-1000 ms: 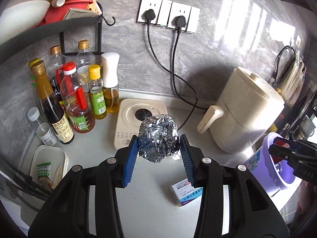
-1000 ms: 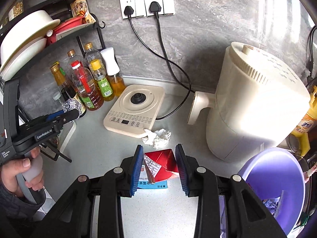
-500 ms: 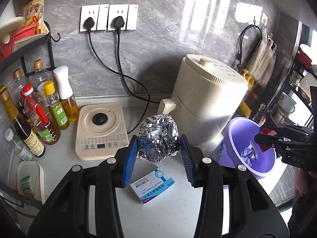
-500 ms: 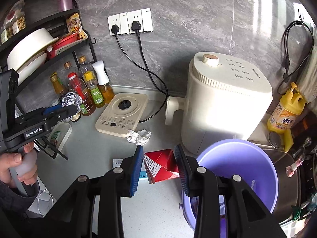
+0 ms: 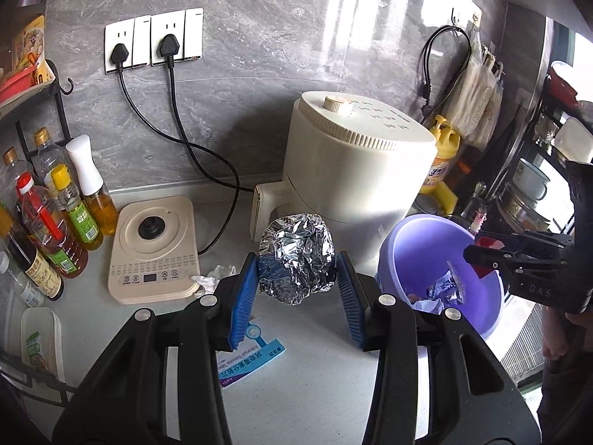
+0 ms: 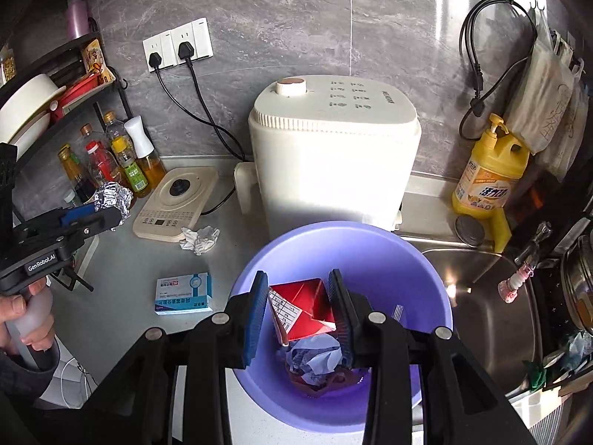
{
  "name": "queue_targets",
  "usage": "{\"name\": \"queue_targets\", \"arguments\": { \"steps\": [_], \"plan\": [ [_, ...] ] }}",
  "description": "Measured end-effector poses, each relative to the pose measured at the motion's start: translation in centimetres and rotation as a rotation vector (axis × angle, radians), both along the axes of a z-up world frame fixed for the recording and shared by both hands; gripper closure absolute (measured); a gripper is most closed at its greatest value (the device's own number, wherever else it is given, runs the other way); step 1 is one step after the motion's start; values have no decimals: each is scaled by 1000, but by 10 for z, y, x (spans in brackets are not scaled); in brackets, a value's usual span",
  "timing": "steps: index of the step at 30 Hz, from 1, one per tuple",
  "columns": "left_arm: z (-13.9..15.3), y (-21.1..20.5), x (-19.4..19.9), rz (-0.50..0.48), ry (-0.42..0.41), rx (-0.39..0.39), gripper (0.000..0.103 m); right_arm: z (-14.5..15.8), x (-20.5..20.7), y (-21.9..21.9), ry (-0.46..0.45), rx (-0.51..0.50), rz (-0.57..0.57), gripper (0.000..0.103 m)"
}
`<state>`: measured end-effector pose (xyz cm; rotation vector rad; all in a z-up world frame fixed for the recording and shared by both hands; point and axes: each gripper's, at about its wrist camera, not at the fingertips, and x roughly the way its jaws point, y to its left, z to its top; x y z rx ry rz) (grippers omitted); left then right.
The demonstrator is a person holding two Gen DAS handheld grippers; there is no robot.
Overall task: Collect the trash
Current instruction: 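Carry the foil ball and red wrapper into the bucket and open both grippers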
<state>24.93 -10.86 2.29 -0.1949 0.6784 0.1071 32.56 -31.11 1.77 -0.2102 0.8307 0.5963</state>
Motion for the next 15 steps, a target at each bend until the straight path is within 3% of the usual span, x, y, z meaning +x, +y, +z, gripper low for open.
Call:
{"name": "queue_targets", "arguments": {
  "steps": [8, 9, 10, 11, 15],
  "plan": [
    [6, -25, 12, -25, 4, 14, 60, -10, 15, -15, 6, 18, 28, 66],
    [7, -28, 14, -29, 2, 17, 60, -9, 15, -16, 0, 22, 41, 60],
    [8, -31, 16, -34, 1, 20, 60, -8, 14, -18, -5, 27, 50, 42],
    [9, -35, 19, -42, 0, 22, 60, -6, 13, -20, -22, 31, 51, 37],
    [15, -55, 29, -90, -9, 31, 60, -1, 14, -35, -41, 37, 44, 37]
  ]
}}
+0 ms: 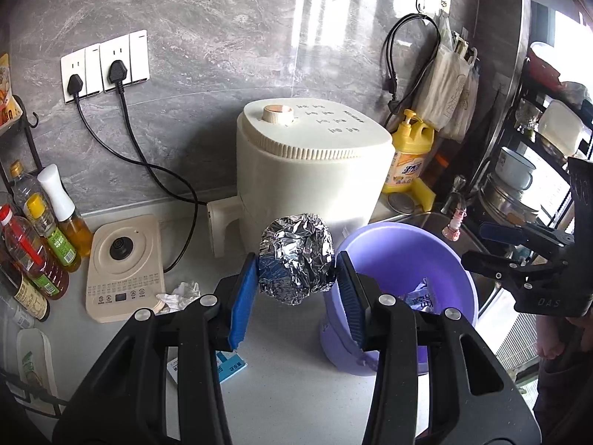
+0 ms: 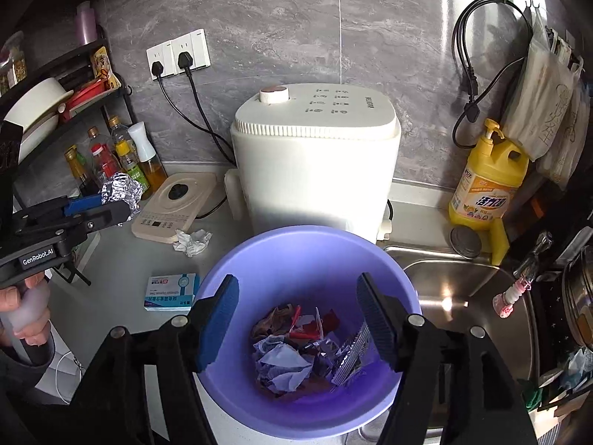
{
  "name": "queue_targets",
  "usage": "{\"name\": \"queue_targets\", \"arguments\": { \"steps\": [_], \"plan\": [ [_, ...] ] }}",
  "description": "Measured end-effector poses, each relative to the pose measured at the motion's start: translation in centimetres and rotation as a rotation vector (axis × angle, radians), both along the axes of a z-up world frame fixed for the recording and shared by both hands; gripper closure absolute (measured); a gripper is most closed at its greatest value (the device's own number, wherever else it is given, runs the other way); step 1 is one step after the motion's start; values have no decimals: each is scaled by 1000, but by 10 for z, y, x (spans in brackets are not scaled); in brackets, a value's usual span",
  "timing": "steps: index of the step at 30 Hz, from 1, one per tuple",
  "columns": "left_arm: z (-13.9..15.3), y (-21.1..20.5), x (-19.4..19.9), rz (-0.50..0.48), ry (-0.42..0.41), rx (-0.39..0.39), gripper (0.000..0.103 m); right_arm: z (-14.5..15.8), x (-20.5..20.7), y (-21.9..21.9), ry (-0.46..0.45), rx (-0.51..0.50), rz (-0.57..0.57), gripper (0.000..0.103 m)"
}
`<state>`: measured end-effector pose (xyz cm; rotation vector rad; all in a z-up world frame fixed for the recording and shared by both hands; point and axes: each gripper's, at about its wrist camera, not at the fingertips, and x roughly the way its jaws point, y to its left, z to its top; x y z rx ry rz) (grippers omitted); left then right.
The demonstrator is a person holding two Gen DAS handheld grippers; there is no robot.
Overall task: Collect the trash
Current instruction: 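Carry the foil ball and red wrapper into the bucket and open both grippers, then reach the left gripper to the blue-white medicine box and grasp it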
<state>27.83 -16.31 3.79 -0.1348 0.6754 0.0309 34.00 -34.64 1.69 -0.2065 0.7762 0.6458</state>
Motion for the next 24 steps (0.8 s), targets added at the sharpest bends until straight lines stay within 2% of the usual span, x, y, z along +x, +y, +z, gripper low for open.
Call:
{"name": "queue_targets", "arguments": {
  "steps": [7, 13, 14, 15, 16, 24],
  "plan": [
    [-2, -37, 23, -93, 1, 2, 60, 8, -1, -43, -5, 62, -74, 35],
    [-11, -57, 35, -151, 19, -14, 56, 4, -5, -73, 0, 69, -145, 35],
    [-11, -58, 35, -161, 14, -17, 47, 3, -5, -76, 3, 68, -153, 35],
    [-11, -59, 34, -167, 8, -21, 32, 2, -6, -79, 5, 68, -159, 35],
    [-11, -58, 33, -172, -1, -27, 26, 1, -7, -81, 7, 66, -164, 35],
    [-10, -32, 16, -144, -10, -38, 13, -2, -9, -87, 16, 57, -199, 35]
  ]
}}
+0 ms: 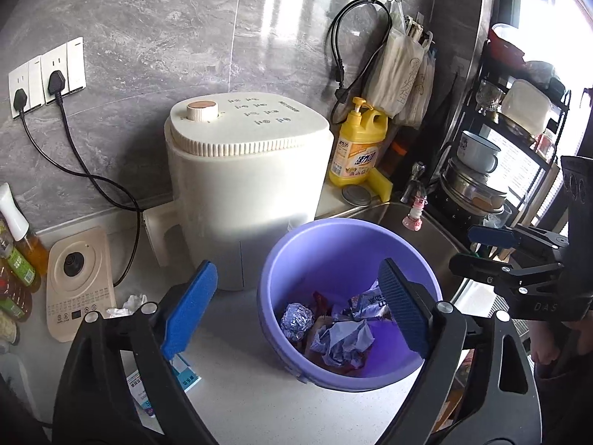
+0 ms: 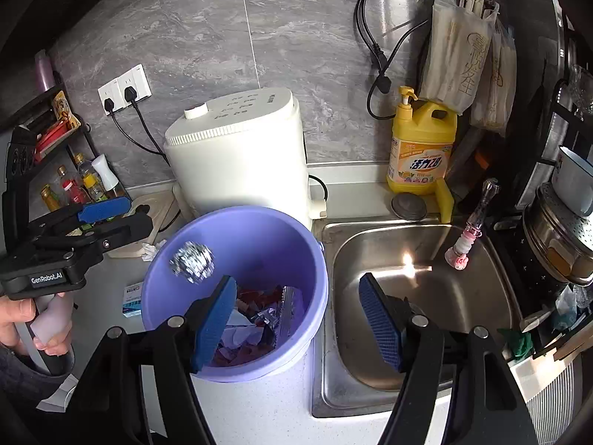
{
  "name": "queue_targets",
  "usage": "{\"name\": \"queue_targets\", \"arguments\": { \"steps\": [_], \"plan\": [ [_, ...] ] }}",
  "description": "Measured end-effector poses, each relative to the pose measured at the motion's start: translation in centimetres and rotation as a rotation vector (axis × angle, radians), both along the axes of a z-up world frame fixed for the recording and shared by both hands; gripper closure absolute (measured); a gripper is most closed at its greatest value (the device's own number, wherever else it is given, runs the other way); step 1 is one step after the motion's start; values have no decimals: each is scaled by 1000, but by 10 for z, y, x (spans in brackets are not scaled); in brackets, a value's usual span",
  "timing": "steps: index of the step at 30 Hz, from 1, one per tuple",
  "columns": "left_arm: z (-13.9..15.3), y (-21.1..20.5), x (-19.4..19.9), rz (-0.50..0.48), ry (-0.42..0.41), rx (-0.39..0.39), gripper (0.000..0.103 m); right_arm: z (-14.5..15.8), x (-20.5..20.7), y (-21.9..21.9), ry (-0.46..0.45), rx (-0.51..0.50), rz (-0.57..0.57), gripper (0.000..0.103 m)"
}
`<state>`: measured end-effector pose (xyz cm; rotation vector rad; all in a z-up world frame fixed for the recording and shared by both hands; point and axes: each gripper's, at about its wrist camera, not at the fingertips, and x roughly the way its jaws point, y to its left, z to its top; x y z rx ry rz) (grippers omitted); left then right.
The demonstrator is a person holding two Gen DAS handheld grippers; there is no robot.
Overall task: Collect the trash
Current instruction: 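Reach the left gripper to the blue-white medicine box and grasp it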
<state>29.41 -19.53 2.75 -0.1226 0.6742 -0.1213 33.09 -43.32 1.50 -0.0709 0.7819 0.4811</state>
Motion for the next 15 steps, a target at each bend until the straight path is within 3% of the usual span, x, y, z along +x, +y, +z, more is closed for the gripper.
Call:
{"name": "queue_targets", "arguments": {
  "steps": [15],
  "plan": [
    [-5, 96, -49, 158, 15, 14, 6, 8, -15, 66, -14, -1, 75, 35]
  ]
}}
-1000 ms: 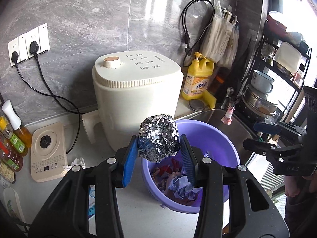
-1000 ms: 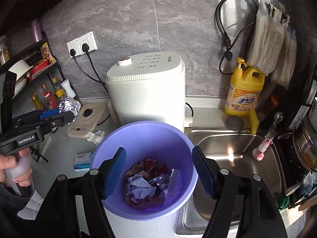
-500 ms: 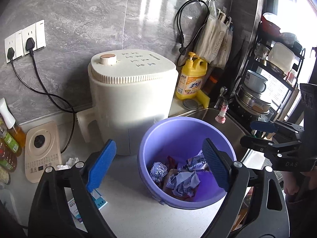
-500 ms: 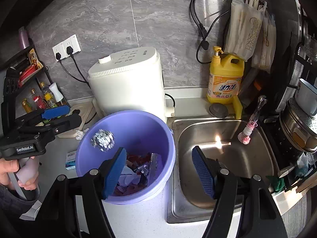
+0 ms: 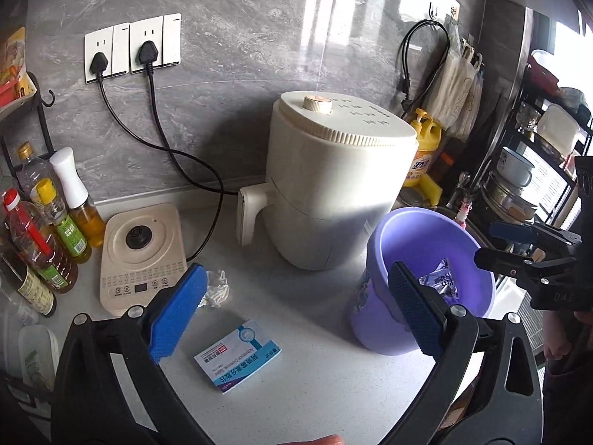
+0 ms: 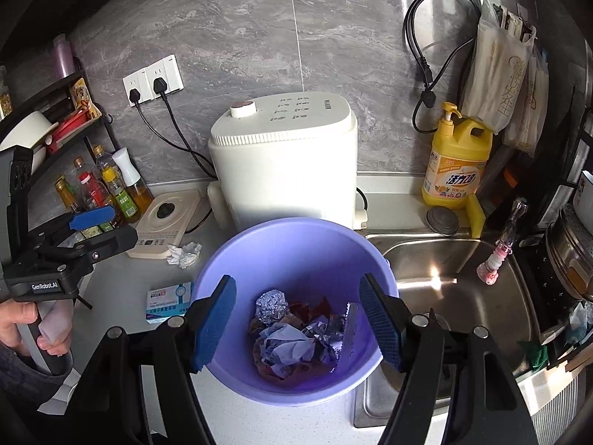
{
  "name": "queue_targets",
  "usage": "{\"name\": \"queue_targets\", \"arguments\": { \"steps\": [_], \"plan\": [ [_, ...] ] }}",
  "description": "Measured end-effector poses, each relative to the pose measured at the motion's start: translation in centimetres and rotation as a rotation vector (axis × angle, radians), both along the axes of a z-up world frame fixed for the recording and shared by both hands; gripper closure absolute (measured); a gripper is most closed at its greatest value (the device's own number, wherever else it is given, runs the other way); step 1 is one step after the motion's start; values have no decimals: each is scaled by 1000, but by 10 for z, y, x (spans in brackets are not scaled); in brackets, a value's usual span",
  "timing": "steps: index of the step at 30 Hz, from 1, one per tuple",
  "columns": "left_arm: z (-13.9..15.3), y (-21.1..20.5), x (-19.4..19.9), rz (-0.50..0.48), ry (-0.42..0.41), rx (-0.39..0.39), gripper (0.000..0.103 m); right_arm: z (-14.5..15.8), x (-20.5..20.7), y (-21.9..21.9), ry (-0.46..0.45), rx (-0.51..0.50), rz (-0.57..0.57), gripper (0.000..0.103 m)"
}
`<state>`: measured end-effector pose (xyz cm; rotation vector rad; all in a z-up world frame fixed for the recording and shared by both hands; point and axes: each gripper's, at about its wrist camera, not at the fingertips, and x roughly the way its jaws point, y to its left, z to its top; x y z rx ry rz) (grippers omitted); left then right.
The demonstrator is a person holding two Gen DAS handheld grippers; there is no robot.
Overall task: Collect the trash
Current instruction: 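Reach the left gripper to the blue-white medicine box and grasp it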
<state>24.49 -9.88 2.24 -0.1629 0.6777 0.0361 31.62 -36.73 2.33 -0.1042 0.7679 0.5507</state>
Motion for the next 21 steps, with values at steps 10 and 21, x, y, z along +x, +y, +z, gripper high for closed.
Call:
{"name": "queue_targets", "arguments": {
  "steps": [10, 21],
  "plan": [
    [-10, 56, -32, 62, 25, -5, 6, 0, -17, 63, -11, -10, 55, 17],
    [-36, 101, -59, 83, 70, -23, 6, -2, -40, 124, -11, -27, 106, 8]
  ]
}}
